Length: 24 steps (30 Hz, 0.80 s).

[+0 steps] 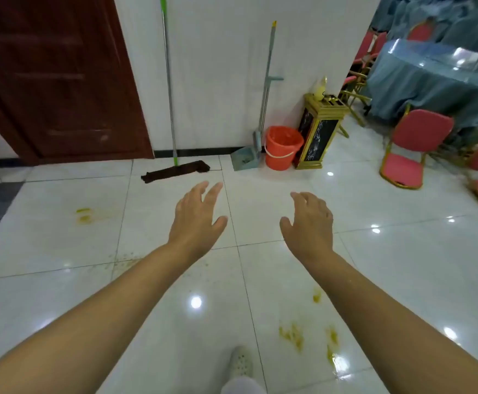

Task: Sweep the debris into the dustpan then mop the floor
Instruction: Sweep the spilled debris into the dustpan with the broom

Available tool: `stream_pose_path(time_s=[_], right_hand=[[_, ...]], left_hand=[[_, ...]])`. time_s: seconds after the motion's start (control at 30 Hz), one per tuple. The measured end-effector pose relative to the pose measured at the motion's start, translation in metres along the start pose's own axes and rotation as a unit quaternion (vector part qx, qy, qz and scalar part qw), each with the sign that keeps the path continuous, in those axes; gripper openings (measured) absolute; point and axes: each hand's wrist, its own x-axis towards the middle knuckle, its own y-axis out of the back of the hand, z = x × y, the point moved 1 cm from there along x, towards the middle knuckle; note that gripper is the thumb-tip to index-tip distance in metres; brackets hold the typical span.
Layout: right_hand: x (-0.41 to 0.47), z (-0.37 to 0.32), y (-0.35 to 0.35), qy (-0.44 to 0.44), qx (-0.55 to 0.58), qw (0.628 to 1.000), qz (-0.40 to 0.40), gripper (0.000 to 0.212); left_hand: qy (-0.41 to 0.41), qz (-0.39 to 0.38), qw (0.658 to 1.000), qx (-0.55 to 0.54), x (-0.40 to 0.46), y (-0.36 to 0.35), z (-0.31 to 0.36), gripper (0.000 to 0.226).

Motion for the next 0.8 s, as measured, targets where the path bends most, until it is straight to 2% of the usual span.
stream_pose_path(time_s=[0.23,0.43,0.53,0.8], right_hand=[[0.058,0.04,-0.026,-0.051,0.0,0.999,0.007,0.055],[0.153,0.077,-0.052,-0.082,0.013,0.996,0.013,0.054],[0.208,0.095,-0.062,-0.106,0.023,0.994,0.001,0.054],[0.335,0.118,-0.073,-0.089,0.009,0.995,-0.033,0.055]], left_hand=[[-0.007,-0.02,1.0,0.006,0.081,-0.04,-0.005,0.068],[-0.04,-0.009,0.999,0.018,0.198,-0.074,0.009,0.068],[-0.028,-0.016,0.999,0.004,0.259,-0.091,0.023,0.068],[0.006,-0.038,0.998,-0.053,0.38,-0.131,0.041,0.067]])
